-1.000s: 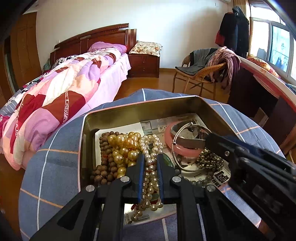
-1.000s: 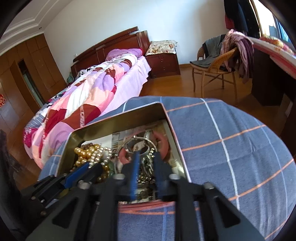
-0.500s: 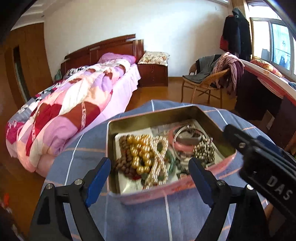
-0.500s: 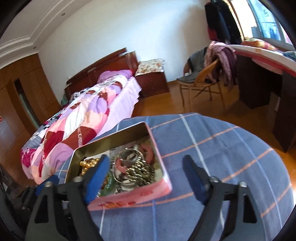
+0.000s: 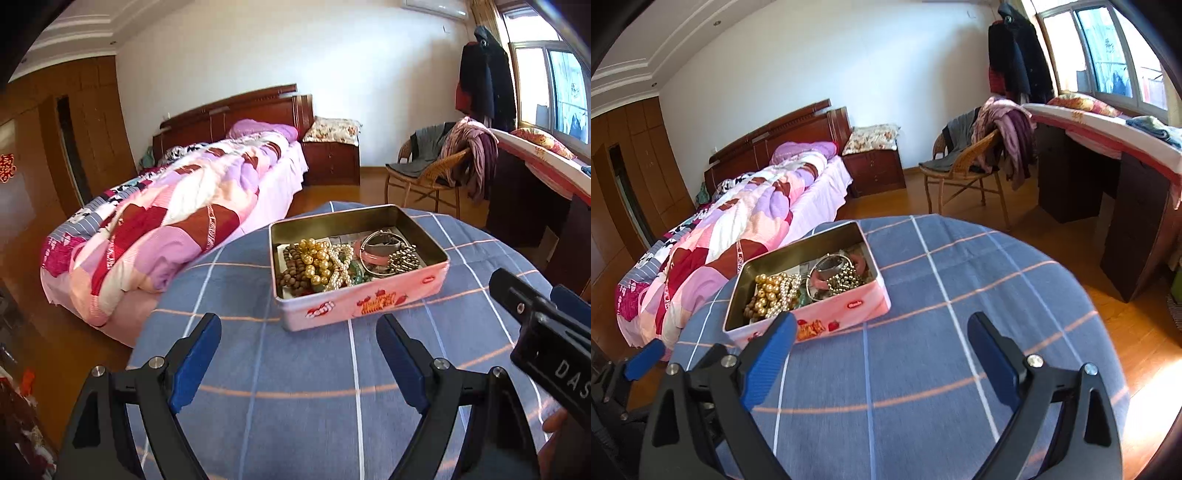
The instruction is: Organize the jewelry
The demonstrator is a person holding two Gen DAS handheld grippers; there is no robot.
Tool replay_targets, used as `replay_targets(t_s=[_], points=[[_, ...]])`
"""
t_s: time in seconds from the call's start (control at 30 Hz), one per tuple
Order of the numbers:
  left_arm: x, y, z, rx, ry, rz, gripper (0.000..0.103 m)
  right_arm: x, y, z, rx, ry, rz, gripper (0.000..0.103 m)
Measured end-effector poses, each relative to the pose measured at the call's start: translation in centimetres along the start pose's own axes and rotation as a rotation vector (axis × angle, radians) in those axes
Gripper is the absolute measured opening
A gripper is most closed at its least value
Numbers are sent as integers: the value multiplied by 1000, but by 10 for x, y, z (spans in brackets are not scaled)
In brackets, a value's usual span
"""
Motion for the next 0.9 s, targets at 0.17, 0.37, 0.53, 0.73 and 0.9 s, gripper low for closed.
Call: replay_targets(t_s=[0.17,0.37,0.53,0.73,0.9], points=[[7,27,5,-8,3,-28,86,-1,33,4,25,34,-71,96],[7,57,10,-27,15,-78,86,-3,68,19,58,116,-173,99],[4,73,18,-17,53,-95,87,-7,87,31,53,150,-231,102],[-1,88,25,-13,71,-136,88,-13,98,37,32,140,-270,102],[-2,91,27,-19,72,-152,89,-14,98,38,17,133,-273,102]])
Point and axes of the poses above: each gripper's, at about its wrist camera, not at the fingertips, and y roughly against the way its jaws point, z to its left, x to its underside, the point moved 2 cm from there along -y, roughly the way its jaws point, and after that the axes turned 3 degrees about -z, right-handed, at the moved point
